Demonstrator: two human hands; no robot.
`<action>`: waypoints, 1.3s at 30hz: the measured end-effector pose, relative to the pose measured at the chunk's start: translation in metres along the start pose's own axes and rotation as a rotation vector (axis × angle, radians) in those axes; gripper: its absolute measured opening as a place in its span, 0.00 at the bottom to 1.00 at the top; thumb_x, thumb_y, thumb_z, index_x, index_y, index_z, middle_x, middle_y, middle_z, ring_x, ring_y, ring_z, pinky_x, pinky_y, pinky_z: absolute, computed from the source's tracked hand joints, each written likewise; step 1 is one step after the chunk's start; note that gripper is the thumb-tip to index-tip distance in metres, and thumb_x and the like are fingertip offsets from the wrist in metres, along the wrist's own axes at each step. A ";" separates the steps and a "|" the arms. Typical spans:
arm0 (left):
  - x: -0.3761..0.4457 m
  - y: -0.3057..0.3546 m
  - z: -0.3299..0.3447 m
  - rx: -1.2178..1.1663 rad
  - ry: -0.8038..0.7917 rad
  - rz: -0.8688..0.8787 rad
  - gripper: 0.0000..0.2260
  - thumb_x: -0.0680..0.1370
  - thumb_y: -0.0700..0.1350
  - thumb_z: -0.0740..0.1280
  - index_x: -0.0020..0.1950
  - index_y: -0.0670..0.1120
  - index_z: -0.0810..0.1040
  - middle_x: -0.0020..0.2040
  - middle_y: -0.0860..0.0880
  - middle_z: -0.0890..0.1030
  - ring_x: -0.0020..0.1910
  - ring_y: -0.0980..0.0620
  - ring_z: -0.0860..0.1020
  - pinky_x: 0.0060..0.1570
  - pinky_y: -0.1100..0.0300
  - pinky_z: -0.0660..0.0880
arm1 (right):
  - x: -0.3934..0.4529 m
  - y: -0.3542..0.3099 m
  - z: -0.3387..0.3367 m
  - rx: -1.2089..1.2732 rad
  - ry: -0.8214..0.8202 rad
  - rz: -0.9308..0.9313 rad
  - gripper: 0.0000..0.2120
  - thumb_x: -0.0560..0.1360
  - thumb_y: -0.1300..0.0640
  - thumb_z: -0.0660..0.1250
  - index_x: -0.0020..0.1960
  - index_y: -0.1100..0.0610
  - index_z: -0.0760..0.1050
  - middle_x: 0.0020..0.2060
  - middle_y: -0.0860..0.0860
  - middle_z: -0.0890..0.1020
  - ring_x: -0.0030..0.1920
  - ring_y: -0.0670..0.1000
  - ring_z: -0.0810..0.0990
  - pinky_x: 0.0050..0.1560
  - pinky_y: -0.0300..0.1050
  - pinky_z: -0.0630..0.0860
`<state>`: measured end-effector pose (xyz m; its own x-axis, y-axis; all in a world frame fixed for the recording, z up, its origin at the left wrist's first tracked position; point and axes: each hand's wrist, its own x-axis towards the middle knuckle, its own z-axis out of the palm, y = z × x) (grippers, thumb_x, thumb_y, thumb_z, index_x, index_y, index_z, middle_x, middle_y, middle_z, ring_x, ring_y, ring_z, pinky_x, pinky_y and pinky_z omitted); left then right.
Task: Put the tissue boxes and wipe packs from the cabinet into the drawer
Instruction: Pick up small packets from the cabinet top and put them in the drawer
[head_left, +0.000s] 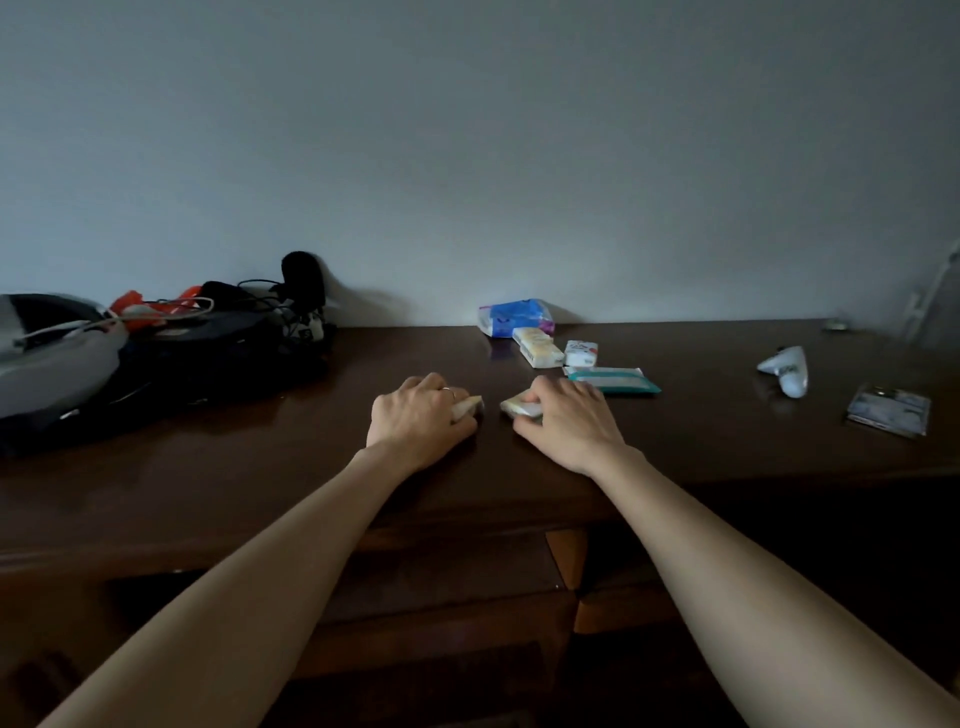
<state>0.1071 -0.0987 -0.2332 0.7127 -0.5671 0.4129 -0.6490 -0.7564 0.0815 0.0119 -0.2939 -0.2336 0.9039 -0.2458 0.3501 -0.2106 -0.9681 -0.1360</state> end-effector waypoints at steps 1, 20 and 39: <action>-0.017 0.003 -0.007 -0.018 0.029 0.009 0.20 0.77 0.65 0.60 0.67 0.64 0.77 0.62 0.56 0.78 0.64 0.51 0.75 0.44 0.54 0.72 | -0.015 -0.008 -0.004 0.021 0.003 -0.021 0.16 0.75 0.37 0.64 0.56 0.46 0.70 0.54 0.50 0.79 0.58 0.54 0.78 0.60 0.52 0.70; -0.319 0.034 -0.013 -1.665 0.047 -0.880 0.11 0.80 0.48 0.65 0.47 0.45 0.86 0.41 0.45 0.85 0.40 0.49 0.83 0.40 0.55 0.78 | -0.286 -0.132 0.054 1.017 0.249 -0.230 0.24 0.75 0.56 0.73 0.69 0.54 0.71 0.62 0.48 0.77 0.63 0.53 0.78 0.62 0.52 0.76; -0.464 0.002 0.167 -1.754 -0.322 -1.526 0.16 0.76 0.38 0.65 0.63 0.45 0.82 0.50 0.45 0.85 0.43 0.47 0.82 0.32 0.59 0.79 | -0.411 -0.124 0.244 0.867 -0.513 -0.007 0.23 0.76 0.57 0.75 0.66 0.39 0.76 0.73 0.35 0.68 0.76 0.40 0.65 0.74 0.45 0.68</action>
<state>-0.1802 0.1086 -0.5761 0.6116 -0.2234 -0.7589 0.7872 0.2678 0.5556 -0.2425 -0.0609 -0.5866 0.9982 0.0084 -0.0595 -0.0451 -0.5490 -0.8346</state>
